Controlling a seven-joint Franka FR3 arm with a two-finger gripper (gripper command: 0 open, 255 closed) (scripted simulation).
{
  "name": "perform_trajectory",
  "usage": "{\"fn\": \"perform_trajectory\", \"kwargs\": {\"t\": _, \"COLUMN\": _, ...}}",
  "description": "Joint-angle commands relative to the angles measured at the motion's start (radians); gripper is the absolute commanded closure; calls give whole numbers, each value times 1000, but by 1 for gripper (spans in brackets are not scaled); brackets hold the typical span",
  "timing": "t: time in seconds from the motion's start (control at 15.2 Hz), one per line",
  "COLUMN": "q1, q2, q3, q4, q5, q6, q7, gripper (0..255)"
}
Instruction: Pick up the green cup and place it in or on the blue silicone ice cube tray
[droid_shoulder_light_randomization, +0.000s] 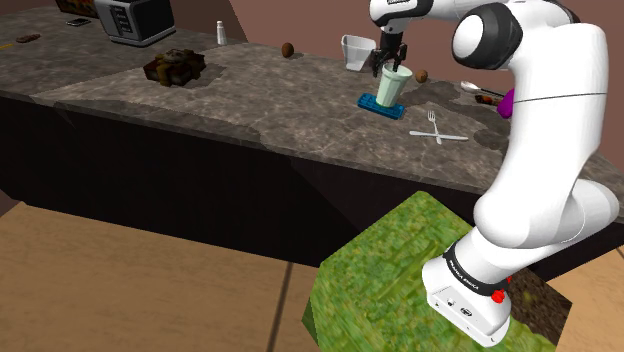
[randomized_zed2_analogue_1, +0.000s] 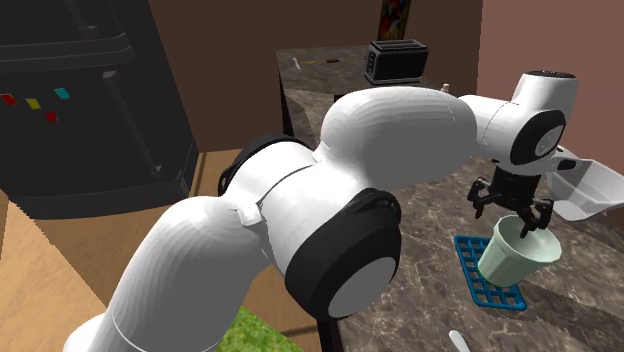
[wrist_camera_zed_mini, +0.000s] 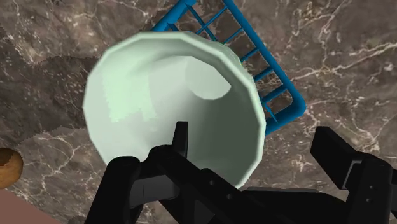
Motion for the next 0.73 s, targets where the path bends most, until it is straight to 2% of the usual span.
{"fn": "perform_trajectory", "kwargs": {"t": 0.0, "q1": 4, "q2": -2, "q3": 1, "q4": 49, "q5": 1, "q6": -51, "q7": -3, "gripper": 0}}
{"fn": "perform_trajectory", "kwargs": {"t": 0.13, "q1": 9, "q2": -4, "q3": 2, "q4": 104, "q5": 2, "q6": -109, "q7": -6, "gripper": 0}}
{"fn": "perform_trajectory", "kwargs": {"t": 0.66, "q1": 9, "q2": -4, "q3": 2, "q4": 104, "q5": 2, "q6": -109, "q7": -6, "gripper": 0}}
